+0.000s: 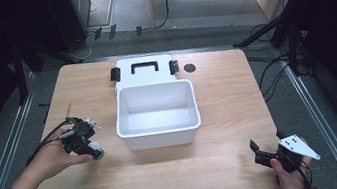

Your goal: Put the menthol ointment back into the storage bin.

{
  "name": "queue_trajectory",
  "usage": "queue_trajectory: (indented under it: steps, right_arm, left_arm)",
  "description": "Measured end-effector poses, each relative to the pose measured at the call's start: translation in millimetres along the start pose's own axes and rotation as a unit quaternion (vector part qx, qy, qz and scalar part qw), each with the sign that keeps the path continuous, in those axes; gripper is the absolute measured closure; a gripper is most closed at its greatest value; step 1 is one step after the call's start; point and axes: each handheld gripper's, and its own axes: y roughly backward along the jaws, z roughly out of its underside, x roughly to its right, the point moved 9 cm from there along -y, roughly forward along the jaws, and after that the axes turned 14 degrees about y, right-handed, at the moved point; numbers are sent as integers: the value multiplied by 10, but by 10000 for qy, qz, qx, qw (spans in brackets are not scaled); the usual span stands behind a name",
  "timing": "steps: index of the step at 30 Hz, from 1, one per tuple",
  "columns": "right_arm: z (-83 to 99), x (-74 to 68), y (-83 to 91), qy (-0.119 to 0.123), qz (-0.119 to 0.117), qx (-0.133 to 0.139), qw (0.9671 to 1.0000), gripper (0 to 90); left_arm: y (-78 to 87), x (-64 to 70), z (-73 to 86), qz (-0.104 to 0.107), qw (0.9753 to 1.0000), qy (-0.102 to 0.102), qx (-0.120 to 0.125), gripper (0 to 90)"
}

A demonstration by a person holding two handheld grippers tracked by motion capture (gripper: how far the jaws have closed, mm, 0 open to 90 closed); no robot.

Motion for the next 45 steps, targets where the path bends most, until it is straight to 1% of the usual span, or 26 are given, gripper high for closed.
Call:
queue_trajectory:
  steps: [2,4,9,13,17,23,26,27,28,30,33,36,37,38,39,41,42,45]
  right_arm:
    - [0,0,0,-2,-1,0,10000,2]
    - [0,-1,-1,-5,-5,0,10000,2]
    - [0,-1,0,-3,-9,3,10000,2]
    - [0,-1,1,-4,-13,4,10000,2]
    - [0,-2,0,-2,-13,4,10000,2]
    - [-1,-4,-1,3,-20,4,10000,3]
    - [-1,-5,-2,2,-24,3,10000,3]
    - [-1,-5,-2,2,-24,3,10000,3]
    - [-1,-5,-3,9,-30,4,10000,3]
    - [-1,-5,-4,13,-31,4,10000,3]
    - [-1,-5,-4,0,-36,-3,10000,3]
    - [-1,-6,-4,-6,-43,-1,10000,3]
    - [-1,-7,-5,-4,-46,-2,10000,3]
    - [0,-8,-5,-7,-51,-5,10000,3]
    - [0,-8,-5,-10,-52,-7,10000,3]
    - [0,-7,-5,-9,-52,-6,10000,3]
    - [0,-8,-5,-10,-53,-7,10000,3]
    - [0,-9,-7,-11,-55,-9,10000,3]
  left_arm:
    - [-1,-13,0,-65,10000,-32,-33,484]
    - [6,-20,-3,-53,10000,-21,-53,504]
    - [3,-27,-6,-74,10000,7,-61,506]
    - [18,-35,-6,-130,9999,-51,-96,511]
    - [60,-35,-11,-92,9999,-59,-108,513]
    - [184,-41,-25,-167,9997,-148,-89,514]
    - [263,-24,-37,-99,9998,-160,-73,514]
    - [263,-24,-37,-99,9998,-160,-73,514]
    - [315,-22,-54,-95,9998,-189,-56,514]
    - [365,-19,-73,-67,9997,-208,-57,514]
    - [415,0,-83,-60,9995,-284,-157,514]
    - [447,15,-101,-1,9995,-266,-173,514]
    - [487,16,-119,-55,9993,-326,-197,515]
    - [523,12,-136,-71,9992,-335,-201,514]
    - [544,16,-151,-55,9994,-304,-163,515]
    - [576,17,-165,-40,9994,-301,-172,515]
    - [641,14,-202,-119,9992,-346,-149,515]
    - [730,18,-246,-177,9989,-401,-159,514]
